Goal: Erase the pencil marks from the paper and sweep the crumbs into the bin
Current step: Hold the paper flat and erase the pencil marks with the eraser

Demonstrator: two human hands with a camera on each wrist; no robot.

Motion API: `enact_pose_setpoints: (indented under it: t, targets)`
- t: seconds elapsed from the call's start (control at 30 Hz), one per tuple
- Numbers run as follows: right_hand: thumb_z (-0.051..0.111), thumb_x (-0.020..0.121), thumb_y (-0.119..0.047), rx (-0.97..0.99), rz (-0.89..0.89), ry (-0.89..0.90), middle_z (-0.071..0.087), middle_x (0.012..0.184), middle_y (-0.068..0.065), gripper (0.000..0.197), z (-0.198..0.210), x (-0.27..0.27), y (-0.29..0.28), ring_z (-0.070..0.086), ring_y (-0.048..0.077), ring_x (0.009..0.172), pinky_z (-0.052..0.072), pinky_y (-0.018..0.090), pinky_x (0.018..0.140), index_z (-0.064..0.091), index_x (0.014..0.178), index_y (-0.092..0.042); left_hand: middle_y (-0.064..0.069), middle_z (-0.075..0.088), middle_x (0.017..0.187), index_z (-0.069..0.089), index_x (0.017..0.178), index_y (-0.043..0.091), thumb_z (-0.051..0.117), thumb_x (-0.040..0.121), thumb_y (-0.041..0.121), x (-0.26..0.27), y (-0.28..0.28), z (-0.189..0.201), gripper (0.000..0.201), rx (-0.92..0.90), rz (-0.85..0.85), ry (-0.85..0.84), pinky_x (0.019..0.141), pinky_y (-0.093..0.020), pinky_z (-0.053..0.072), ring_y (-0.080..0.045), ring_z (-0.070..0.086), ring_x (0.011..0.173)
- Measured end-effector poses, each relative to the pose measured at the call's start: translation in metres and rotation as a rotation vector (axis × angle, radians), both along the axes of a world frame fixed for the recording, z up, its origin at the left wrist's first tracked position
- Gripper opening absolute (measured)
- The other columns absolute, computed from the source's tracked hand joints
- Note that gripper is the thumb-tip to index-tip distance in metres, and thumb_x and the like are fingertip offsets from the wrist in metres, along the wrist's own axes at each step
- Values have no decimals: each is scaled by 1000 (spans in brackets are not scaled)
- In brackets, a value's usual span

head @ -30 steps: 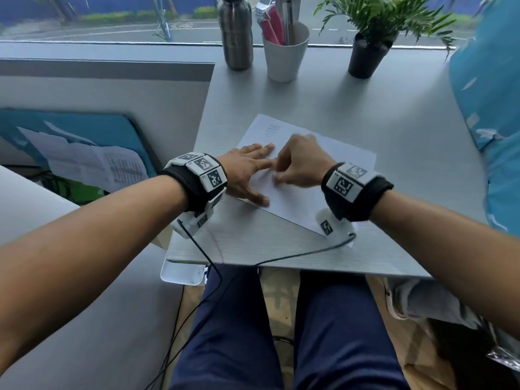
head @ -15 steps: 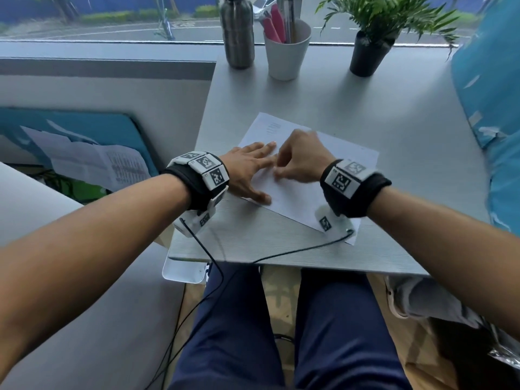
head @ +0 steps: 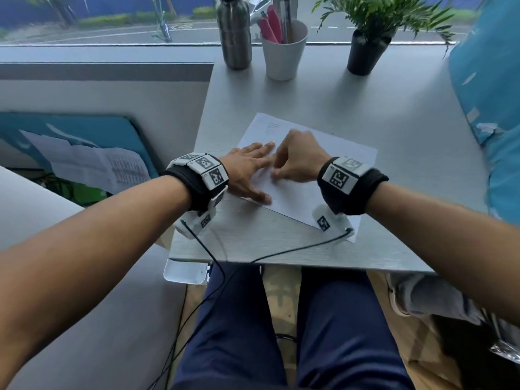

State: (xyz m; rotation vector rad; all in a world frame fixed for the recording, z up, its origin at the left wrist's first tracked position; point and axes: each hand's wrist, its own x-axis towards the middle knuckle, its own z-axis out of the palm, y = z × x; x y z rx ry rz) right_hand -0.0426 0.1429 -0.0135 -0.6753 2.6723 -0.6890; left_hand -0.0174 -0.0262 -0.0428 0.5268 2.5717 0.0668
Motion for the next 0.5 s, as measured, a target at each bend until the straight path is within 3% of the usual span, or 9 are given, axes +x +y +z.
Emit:
enact_pose_setpoints:
  t: [0.07, 0.17, 0.27, 0.33, 0.4, 0.5]
  targets:
    - [81, 67, -20, 13, 97, -69, 66, 63, -7, 7, -1, 13, -3, 53, -1, 49, 39, 7, 54, 77, 70, -15, 4, -20, 161, -7, 154, 34, 63, 73, 73, 1, -1, -1, 114, 11, 10, -3, 121, -48, 1, -18, -15, 148]
    - [79, 69, -18, 12, -7, -66, 72, 69, 1, 9, 1, -2, 19, 55, -6, 43, 51, 20, 59, 78, 77, -13, 3, -20, 161, -7, 154, 35, 63, 76, 69, 1, 0, -1, 111, 20, 7, 1, 120, -49, 2, -18, -15, 148]
    - [81, 70, -18, 38, -125, -69, 74, 77, 7, 14, -1, -16, 43, 66, 10, 57, 56, 26, 61, 77, 83, -12, 1, -16, 162, -4, 153, 40, 65, 78, 66, 4, -1, -1, 105, 68, 10, 20, 119, -50, 3, -20, -13, 149]
    - [81, 70, -16, 14, -146, -83, 71, 74, 6, 13, -4, -11, 53, 66, 19, 56, 54, 25, 52, 74, 80, -11, 1, -16, 162, -1, 153, 42, 62, 75, 70, 4, -1, -2, 104, 81, 12, 19, 119, -51, 3, -21, -12, 149]
    - [81, 71, -15, 8, -144, -58, 70, 69, 4, 8, -7, -11, 55, 59, 10, 52, 49, 20, 50, 75, 76, -11, 0, -15, 162, 0, 152, 44, 58, 72, 74, 4, -1, -2, 103, 78, 18, 24, 119, -52, 4, -21, -12, 149]
    - [81, 70, -15, 15, -161, -17, 70, 68, 2, 8, -5, -19, 51, 56, 6, 55, 56, 26, 62, 78, 77, -11, -1, -14, 162, 1, 152, 45, 58, 76, 75, 4, 2, 1, 100, 28, 50, 32, 119, -53, 10, -21, -8, 149]
